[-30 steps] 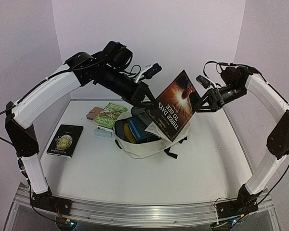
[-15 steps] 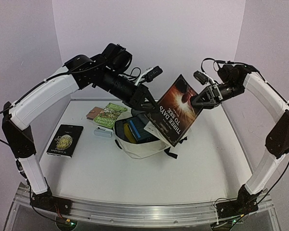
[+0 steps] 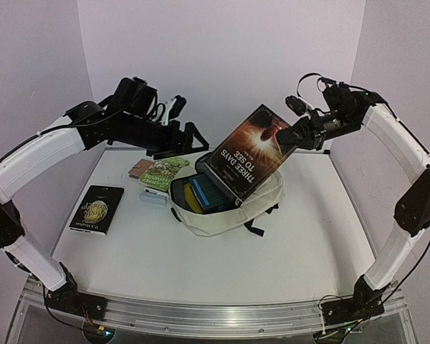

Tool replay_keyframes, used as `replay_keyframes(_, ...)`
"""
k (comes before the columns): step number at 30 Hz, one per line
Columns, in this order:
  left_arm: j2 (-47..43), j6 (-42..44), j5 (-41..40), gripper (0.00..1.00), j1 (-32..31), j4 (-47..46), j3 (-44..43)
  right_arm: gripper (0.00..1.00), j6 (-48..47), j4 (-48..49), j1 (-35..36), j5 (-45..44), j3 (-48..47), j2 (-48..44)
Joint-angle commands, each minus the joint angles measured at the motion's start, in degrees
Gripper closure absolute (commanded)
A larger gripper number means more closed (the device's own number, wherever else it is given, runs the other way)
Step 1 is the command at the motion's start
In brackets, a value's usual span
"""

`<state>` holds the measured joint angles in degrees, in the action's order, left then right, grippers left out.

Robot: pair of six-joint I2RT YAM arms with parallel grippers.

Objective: Pack the student bag
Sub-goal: Pick up the book from the center of the board.

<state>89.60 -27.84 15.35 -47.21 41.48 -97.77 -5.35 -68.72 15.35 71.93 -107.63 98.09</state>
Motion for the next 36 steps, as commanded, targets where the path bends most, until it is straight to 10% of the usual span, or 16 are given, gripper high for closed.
replay_keyframes(1,-10.6,-13.4,-7.7,0.01,0.8,-15.4,11.4,1.00,18.5,18.3,-0.3,1.1,-4.5,0.4)
replay_keyframes(10,-6.7,-22.6,-0.3,0.00,1.0,-31.0,18.2,1.00,60.0,71.3,2.3,-1.7,12.1,-5.0)
replay_keyframes(20,-0.7,-30.0,6.1,0.07,2.2,-48.4,16.1,1.00,61.7,73.9,6.9,-1.5,14.9,-5.9)
replay_keyframes(26,-4.9,-33.1,3.7,0.46,4.7,-56.1,23.3,1.00,61.3,74.2,7.3,-1.0,18.6,-7.1)
replay_keyframes(29,-6.1,-32.5,3.9,0.80,5.3,-54.9,24.1,0.98,59.8,74.0,7.3,-2.7,19.5,-7.2)
replay_keyframes(33,-6.9,-32.7,3.7,1.00,5.5,-51.0,24.5,0.50,41.9,52.0,7.6,-18.7,15.6,-6.6)
replay_keyframes(36,-9.9,-33.2,-0.7,1.00,5.5,-46.0,26.7,0.38,28.7,41.4,8.3,-31.2,11.2,-4.6)
